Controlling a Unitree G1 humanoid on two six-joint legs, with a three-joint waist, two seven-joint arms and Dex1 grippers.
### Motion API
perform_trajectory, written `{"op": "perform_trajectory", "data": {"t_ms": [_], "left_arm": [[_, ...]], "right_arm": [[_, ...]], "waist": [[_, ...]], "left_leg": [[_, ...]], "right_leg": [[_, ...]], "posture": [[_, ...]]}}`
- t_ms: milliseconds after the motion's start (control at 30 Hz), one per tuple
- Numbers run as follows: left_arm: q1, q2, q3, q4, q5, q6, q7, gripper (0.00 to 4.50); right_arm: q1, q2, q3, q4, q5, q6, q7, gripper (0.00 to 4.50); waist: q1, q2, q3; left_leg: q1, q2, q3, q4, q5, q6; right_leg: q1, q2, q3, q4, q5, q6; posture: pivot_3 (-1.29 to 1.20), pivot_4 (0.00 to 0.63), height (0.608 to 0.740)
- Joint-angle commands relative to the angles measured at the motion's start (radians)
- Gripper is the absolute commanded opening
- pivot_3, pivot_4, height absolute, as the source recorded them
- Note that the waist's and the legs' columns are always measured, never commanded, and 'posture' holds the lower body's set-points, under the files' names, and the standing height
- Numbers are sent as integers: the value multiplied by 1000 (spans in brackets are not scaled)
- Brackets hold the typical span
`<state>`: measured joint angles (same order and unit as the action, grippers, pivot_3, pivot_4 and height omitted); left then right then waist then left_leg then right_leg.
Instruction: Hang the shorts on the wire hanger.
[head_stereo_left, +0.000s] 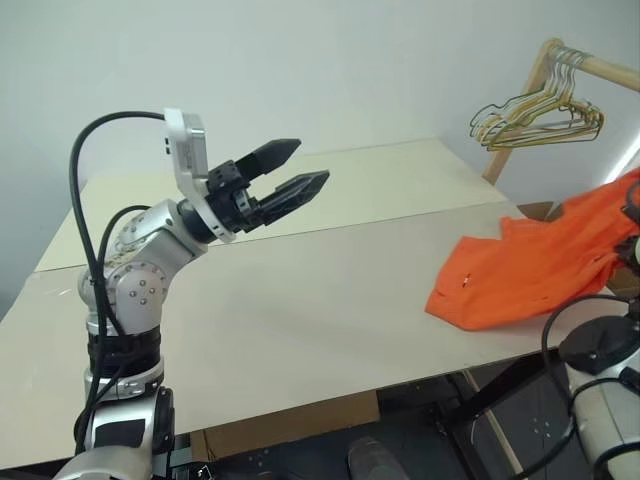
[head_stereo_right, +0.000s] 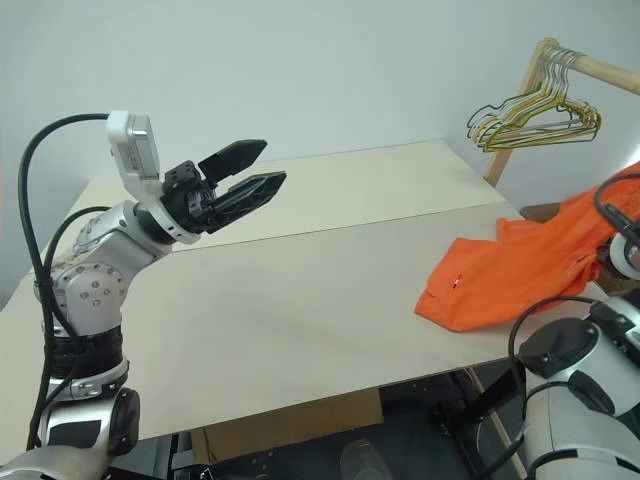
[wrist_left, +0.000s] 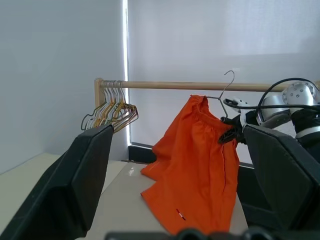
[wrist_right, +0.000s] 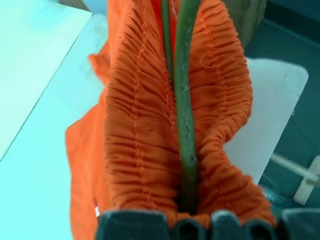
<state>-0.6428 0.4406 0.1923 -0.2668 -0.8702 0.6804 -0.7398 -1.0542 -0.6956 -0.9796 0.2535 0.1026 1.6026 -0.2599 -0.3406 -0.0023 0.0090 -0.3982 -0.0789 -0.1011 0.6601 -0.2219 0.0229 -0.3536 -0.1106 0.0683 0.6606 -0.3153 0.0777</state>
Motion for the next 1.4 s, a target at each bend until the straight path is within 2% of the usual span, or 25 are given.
{"op": "perform_trajectory", "data": {"t_ms": [33, 533, 633, 733, 767, 833, 1067, 1100, 1400], "left_arm": [[-26, 12, 3, -40, -25, -4, 0, 4491], [-19, 42, 0, -57, -47, 17, 8, 4491], [-16, 49, 1, -63, -51, 20, 11, 4491], [-11, 55, 3, -70, -55, 23, 14, 4500], [-10, 57, 3, -71, -56, 24, 14, 4500], [-8, 60, 3, -73, -57, 24, 15, 4500], [-11, 63, -1, -70, -57, 23, 13, 4500], [-12, 63, -2, -68, -56, 22, 12, 4500], [-11, 61, -5, -63, -59, 21, 7, 4500]], "right_arm": [[-64, -49, -71, 66, -34, -61, -27, 0], [-62, -267, -161, 512, 16, -475, -108, 0], [-46, -271, -135, 567, 30, -504, -136, 0], [-31, -243, -127, 558, 50, -493, -155, 801], [-26, -235, -123, 550, 54, -491, -160, 1200], [-16, -226, -116, 535, 66, -489, -167, 1763], [49, -212, -29, 460, 73, -530, -165, 4292], [58, -210, -21, 448, 74, -537, -170, 4486], [183, -145, 140, 197, 6, -656, -221, 4486]], "waist": [[1, 0, 0], [2, 1, 1], [2, 1, 1], [2, 2, 2], [2, 2, 2], [3, 2, 2], [28, 2, 3], [31, 2, 3], [34, 3, 2]], "left_leg": [[0, 0, 0, 0, 0, 0], [2, -1, 4, -1, -1, 1], [4, -1, 4, -1, -1, 2], [13, 0, 4, -3, -3, 5], [15, 0, 5, -3, -5, 7], [16, 0, 4, -3, -5, 8], [16, -1, 4, -2, -6, 9], [16, -1, 4, -1, -6, 9], [17, -2, 4, -1, -7, 10]], "right_leg": [[0, 0, 0, 0, 0, 0], [5, 1, 0, -5, 0, 0], [7, 1, 0, -7, 0, 0], [18, 2, -1, -14, 0, 1], [22, 2, -1, -16, 0, 1], [25, 2, -2, -19, 0, 2], [27, 0, -2, -22, 1, 4], [27, 0, -2, -21, 1, 4], [27, 0, -1, -21, 2, 5]], "posture": [[-337, 0, 740], [-314, 0, 740], [-308, 0, 740], [-305, 0, 740], [-305, 0, 740], [-304, 0, 740], [-305, 0, 740], [-305, 0, 740], [-311, 0, 740]]}}
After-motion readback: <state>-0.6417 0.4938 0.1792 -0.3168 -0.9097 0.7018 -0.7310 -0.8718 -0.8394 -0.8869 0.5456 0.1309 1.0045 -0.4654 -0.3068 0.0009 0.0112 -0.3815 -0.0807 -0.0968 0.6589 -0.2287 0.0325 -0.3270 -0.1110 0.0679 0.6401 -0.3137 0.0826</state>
